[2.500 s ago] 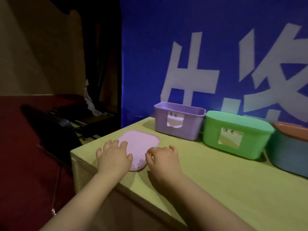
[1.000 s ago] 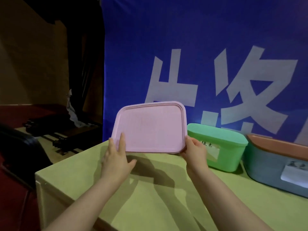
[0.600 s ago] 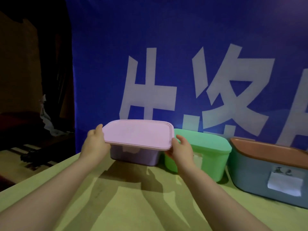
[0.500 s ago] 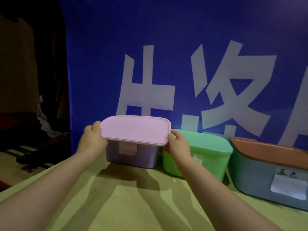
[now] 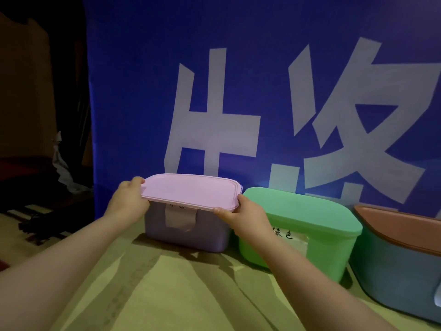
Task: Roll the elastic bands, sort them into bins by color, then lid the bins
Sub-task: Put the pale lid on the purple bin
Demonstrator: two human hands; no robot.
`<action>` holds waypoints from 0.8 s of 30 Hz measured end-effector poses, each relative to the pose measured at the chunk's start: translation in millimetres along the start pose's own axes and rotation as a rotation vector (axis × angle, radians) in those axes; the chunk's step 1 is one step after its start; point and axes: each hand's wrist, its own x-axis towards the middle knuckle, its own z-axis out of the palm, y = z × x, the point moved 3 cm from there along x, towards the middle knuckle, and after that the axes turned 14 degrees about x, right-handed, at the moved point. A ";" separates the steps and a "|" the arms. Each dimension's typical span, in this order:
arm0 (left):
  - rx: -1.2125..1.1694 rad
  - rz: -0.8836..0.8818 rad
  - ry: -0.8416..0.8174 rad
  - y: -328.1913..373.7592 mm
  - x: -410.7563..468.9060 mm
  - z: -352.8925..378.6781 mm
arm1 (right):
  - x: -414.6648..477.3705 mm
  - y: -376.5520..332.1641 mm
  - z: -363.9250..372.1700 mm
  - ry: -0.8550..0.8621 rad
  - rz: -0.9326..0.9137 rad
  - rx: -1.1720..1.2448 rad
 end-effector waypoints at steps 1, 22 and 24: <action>0.009 0.000 -0.012 1.4 3.4 2.1 | 1.6 -2.0 0.5 0.025 -0.022 -0.105; 0.166 0.142 -0.159 4.8 55.9 30.8 | 34.6 -15.0 4.6 -0.131 -0.328 -0.832; 0.182 0.146 -0.157 6.3 58.5 31.0 | 38.5 -14.5 6.2 -0.123 -0.321 -0.829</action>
